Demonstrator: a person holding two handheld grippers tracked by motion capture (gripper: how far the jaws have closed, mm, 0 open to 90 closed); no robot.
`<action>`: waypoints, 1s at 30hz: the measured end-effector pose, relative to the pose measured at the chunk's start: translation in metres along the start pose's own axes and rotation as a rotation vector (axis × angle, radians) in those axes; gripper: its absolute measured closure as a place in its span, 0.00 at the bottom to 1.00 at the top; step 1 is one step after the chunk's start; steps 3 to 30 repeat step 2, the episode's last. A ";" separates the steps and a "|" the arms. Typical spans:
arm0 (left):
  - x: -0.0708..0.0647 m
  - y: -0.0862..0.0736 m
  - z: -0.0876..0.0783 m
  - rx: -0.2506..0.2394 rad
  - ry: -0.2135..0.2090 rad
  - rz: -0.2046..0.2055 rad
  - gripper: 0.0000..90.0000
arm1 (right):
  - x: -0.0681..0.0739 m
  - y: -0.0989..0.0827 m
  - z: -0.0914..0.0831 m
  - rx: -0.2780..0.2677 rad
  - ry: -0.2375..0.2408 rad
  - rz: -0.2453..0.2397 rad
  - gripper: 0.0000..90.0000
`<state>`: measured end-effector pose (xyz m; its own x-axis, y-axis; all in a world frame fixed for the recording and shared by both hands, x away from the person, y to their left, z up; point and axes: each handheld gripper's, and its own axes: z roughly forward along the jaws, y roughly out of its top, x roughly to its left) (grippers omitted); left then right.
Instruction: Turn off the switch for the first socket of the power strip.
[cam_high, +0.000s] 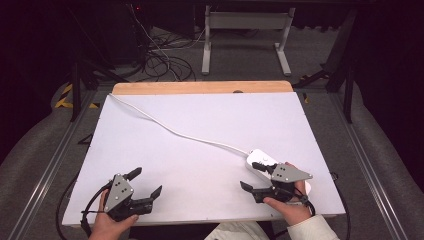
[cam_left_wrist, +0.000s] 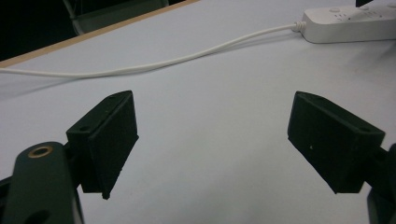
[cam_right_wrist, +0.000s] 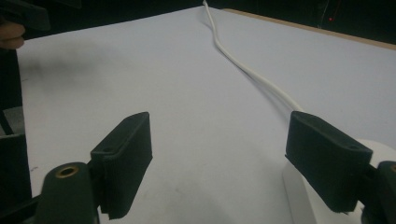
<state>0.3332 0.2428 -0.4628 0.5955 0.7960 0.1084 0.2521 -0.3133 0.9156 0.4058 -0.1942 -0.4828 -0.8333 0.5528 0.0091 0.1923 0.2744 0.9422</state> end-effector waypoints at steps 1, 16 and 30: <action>0.000 0.000 0.000 -0.005 -0.001 0.003 0.18 | 0.001 0.000 0.000 0.000 0.003 -0.006 0.25; 0.000 0.000 -0.001 -0.011 -0.005 0.006 0.18 | 0.001 0.001 0.000 0.001 0.006 -0.010 0.24; 0.000 0.000 -0.001 -0.011 -0.005 0.006 0.18 | 0.001 0.001 0.000 0.001 0.006 -0.010 0.24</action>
